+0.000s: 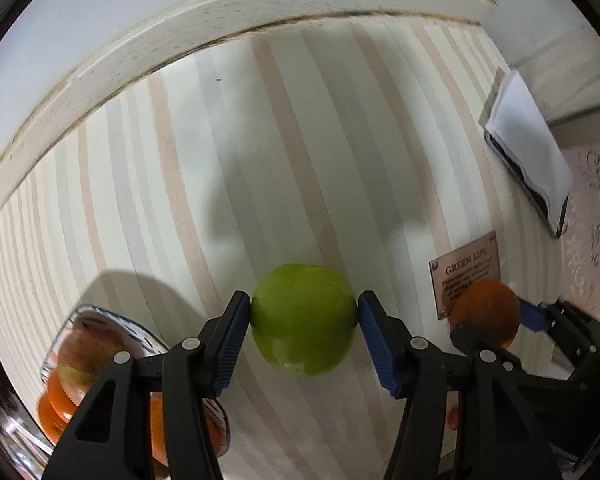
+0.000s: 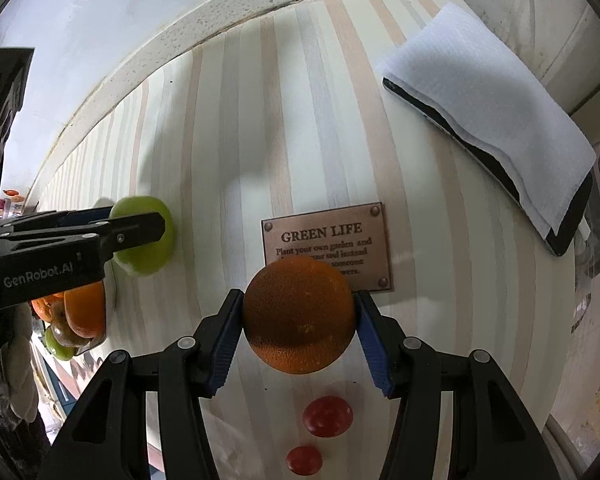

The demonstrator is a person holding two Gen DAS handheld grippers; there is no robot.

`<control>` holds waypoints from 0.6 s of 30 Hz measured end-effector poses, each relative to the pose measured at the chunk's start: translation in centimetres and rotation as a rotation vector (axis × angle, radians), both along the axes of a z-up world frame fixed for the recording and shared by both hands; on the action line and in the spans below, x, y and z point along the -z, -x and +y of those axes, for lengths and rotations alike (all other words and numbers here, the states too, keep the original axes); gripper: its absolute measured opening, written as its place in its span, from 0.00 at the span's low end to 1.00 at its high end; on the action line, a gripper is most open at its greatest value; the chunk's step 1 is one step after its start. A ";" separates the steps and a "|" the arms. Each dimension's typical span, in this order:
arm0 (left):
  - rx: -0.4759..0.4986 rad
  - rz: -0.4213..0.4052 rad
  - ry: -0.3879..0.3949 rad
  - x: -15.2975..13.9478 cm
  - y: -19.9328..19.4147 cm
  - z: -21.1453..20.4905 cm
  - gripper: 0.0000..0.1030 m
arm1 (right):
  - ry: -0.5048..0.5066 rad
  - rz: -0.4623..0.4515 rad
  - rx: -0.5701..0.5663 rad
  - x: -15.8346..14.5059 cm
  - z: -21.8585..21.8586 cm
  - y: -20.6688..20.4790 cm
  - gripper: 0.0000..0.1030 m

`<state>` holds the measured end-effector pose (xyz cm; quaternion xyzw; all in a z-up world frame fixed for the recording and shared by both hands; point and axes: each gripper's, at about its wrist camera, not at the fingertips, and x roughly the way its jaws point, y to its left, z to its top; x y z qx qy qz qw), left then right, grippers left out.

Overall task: Organize fruits
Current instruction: 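Carry the green apple and orange toward the floral plate with both tools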

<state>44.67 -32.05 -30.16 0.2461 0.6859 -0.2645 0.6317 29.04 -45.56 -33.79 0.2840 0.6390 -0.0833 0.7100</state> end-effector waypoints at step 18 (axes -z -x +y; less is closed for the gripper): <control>0.036 -0.083 -0.062 0.3 3.5 -2.4 0.52 | -0.008 0.013 0.010 0.1 0.0 -0.9 0.56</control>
